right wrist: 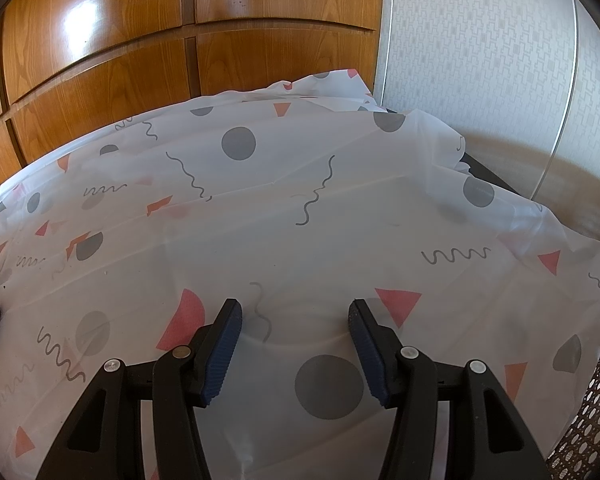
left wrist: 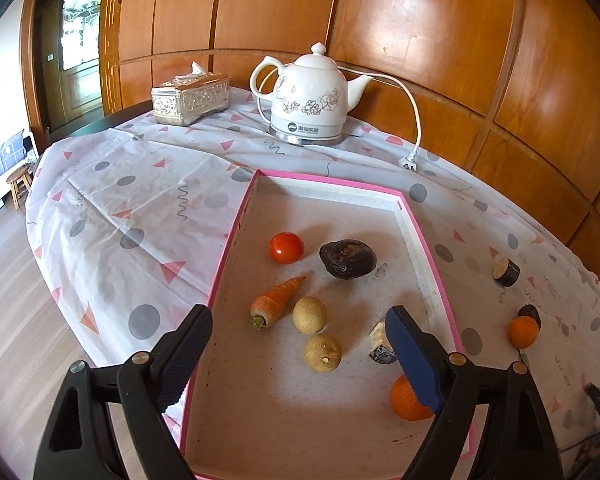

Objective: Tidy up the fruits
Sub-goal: 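Lift the open left gripper away from the tray, then reach the right gripper to the orange on the cloth and close on it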

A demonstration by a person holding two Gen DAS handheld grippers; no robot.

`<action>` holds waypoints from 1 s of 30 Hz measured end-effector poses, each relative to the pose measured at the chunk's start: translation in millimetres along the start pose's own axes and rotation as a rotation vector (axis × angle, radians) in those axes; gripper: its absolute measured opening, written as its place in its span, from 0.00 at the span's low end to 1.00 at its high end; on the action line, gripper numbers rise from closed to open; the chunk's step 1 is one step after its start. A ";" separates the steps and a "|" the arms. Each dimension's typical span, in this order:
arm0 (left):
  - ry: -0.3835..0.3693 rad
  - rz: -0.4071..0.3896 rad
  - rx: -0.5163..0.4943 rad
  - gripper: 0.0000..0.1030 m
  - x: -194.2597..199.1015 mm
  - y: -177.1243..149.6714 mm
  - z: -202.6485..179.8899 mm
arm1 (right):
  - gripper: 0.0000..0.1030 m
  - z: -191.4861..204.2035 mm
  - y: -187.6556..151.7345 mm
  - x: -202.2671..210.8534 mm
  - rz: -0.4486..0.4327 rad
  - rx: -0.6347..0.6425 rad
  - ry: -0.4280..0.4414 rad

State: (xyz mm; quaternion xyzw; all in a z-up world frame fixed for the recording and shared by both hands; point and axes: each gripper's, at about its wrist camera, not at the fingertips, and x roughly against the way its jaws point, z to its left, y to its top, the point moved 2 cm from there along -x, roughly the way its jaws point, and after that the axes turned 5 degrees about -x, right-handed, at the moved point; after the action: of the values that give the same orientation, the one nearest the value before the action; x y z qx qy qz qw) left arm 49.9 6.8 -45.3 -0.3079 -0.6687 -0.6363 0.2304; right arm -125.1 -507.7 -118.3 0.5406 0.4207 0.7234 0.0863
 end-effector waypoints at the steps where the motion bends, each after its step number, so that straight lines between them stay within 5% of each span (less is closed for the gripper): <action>1: -0.001 0.002 0.000 0.86 -0.2 -0.1 0.1 | 0.55 0.0 0.0 0.0 0.000 0.000 0.000; 30: -0.002 -0.025 0.026 0.86 13.1 12.5 13.0 | 0.55 -0.6 -0.4 0.8 0.009 0.001 0.006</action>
State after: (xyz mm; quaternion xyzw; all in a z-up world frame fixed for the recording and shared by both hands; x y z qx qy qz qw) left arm 50.5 21.3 -28.3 -0.2970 -0.6812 -0.6300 0.2256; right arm -126.0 -507.3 -118.1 0.5406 0.4188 0.7251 0.0814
